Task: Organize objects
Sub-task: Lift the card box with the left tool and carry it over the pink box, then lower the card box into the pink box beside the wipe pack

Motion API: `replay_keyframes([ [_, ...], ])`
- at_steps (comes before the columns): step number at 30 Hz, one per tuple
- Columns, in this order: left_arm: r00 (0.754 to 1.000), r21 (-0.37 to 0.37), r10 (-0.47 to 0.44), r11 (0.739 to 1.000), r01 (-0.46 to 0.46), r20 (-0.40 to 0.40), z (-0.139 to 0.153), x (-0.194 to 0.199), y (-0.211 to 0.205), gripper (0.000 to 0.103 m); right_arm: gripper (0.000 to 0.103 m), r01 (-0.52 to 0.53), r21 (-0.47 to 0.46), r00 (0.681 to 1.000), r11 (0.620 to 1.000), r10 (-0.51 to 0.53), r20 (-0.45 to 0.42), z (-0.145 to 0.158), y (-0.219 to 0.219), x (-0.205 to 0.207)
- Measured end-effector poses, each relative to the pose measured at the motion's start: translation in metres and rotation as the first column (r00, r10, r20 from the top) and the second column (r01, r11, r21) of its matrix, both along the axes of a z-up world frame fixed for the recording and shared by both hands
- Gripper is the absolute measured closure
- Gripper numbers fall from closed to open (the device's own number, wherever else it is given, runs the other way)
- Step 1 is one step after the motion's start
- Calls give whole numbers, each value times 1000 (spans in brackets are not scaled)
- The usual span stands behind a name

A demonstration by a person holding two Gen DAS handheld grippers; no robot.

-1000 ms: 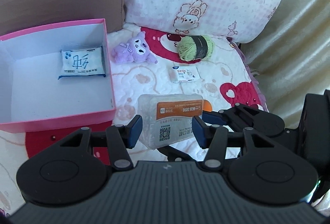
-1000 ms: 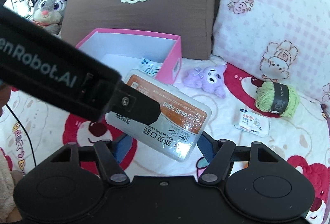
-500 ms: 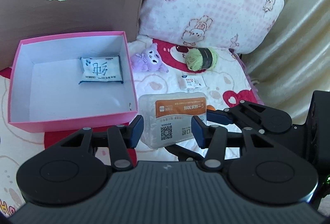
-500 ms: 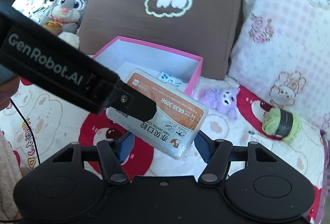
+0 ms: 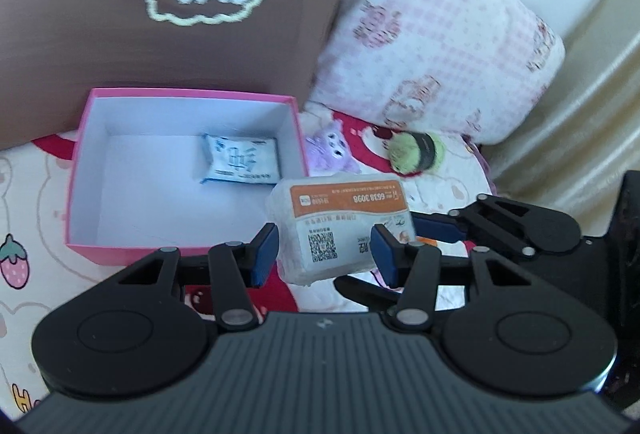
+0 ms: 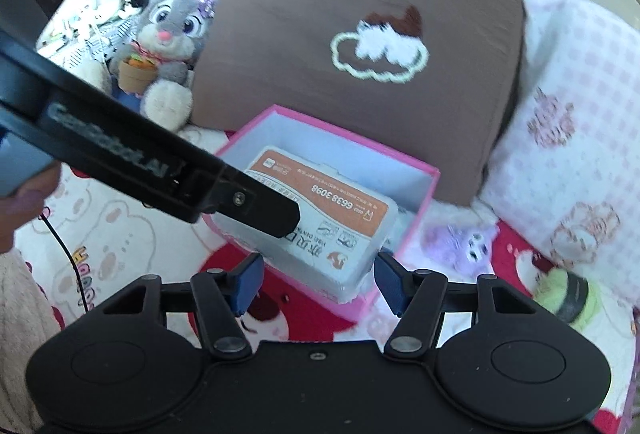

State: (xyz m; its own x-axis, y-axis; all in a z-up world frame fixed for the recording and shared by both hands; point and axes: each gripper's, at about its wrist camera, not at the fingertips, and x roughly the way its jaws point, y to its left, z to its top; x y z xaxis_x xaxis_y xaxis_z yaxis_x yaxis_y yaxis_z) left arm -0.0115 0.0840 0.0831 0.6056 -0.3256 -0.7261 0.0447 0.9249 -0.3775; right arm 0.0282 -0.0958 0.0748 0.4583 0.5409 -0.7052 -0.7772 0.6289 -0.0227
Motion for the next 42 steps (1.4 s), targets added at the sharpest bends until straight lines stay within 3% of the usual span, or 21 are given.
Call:
replay_keyframes([
  [10, 995, -42, 98, 994, -97, 34, -11, 19, 47, 54, 44, -22, 26, 1000, 999, 22, -5, -3, 40, 19],
  [19, 984, -82, 177, 981, -177, 1, -38, 50, 89, 54, 47, -43, 14, 999, 999, 43, -34, -20, 80, 50],
  [29, 974, -97, 224, 969, -226, -31, -86, 95, 121, 54, 48, -96, -35, 995, 995, 95, -29, -62, 122, 98],
  [42, 965, -65, 243, 966, -250, -95, -149, 139, 139, 54, 49, -114, -68, 979, 991, 100, -180, -121, 154, 156],
])
